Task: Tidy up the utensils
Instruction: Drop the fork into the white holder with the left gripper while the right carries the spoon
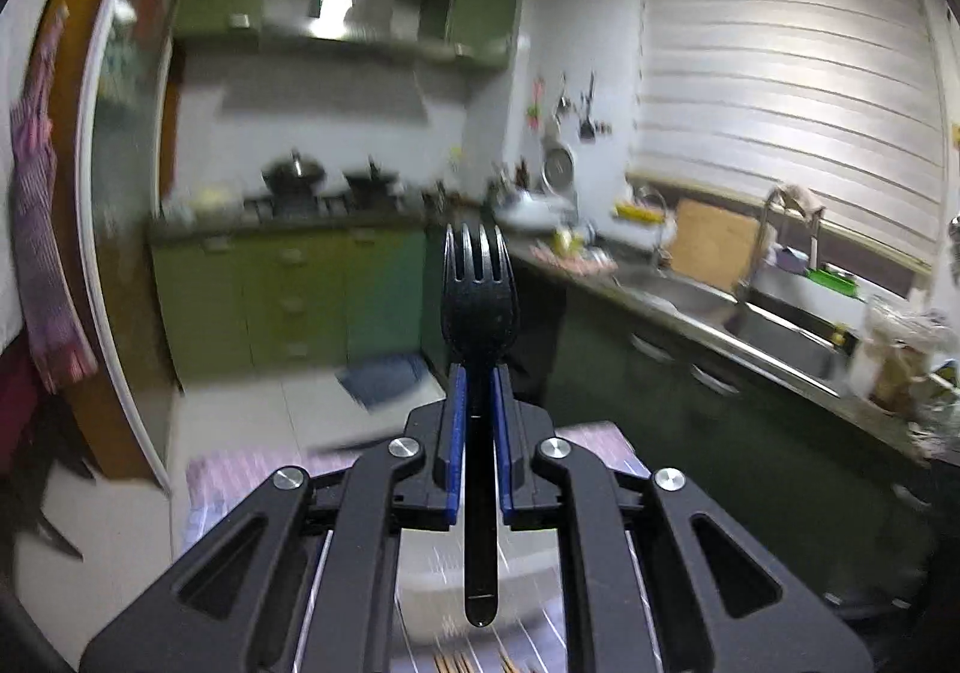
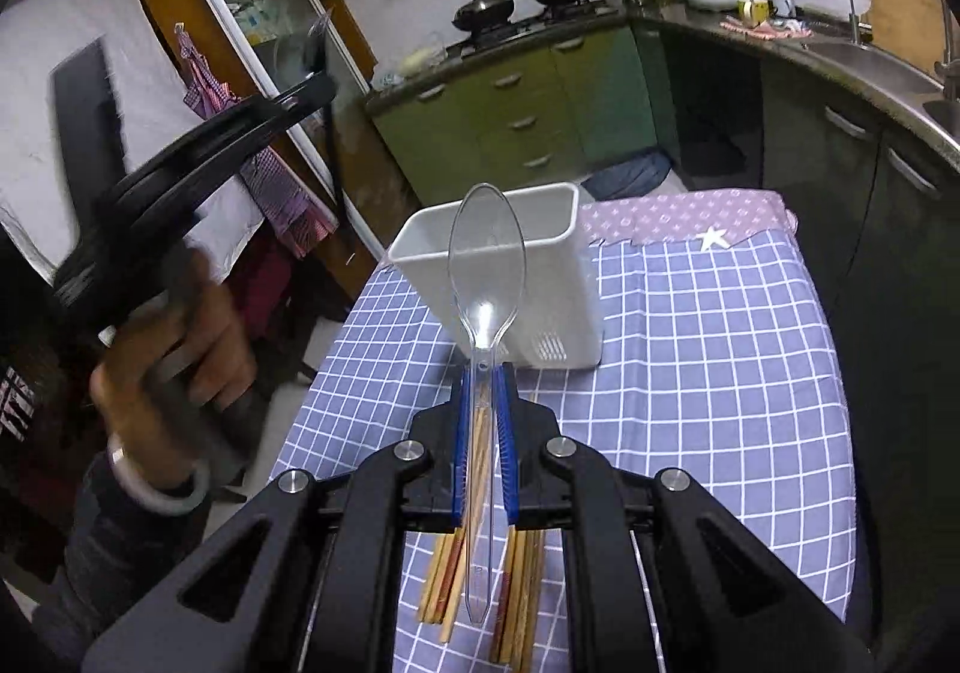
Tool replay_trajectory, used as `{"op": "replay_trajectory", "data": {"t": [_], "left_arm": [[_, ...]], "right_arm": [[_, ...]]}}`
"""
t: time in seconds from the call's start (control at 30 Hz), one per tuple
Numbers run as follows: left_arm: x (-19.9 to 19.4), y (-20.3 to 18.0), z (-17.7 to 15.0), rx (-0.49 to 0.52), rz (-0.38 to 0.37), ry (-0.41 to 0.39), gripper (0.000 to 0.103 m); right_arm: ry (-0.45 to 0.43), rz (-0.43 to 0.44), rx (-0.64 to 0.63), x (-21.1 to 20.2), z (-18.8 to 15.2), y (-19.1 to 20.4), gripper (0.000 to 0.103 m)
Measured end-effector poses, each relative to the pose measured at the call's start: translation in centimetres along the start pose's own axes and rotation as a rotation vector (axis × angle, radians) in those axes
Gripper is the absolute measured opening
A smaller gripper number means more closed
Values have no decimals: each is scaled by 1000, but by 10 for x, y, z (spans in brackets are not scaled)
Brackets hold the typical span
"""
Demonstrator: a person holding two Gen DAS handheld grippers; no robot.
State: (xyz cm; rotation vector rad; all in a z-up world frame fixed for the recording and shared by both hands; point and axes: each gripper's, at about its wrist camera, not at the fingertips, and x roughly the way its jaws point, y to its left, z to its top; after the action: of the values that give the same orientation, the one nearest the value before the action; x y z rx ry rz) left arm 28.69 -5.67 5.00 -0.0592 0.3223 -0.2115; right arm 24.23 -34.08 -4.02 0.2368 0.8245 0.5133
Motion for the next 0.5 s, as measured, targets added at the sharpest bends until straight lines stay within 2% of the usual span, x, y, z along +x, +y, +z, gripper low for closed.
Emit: {"op": "replay_trajectory", "data": {"t": [0.17,0.33,0.5], "left_arm": [[29,-6,-13,41,39,-52,9],[52,1,-31,33,51,-40,9],[57,8,-46,21,41,-4,9]], "right_arm": [[-36,-14,-20,-3,4,-2,10],[-58,-16,-28,-2,8,-3,10],[-74,-25,-34,4,15,-2,10]]}}
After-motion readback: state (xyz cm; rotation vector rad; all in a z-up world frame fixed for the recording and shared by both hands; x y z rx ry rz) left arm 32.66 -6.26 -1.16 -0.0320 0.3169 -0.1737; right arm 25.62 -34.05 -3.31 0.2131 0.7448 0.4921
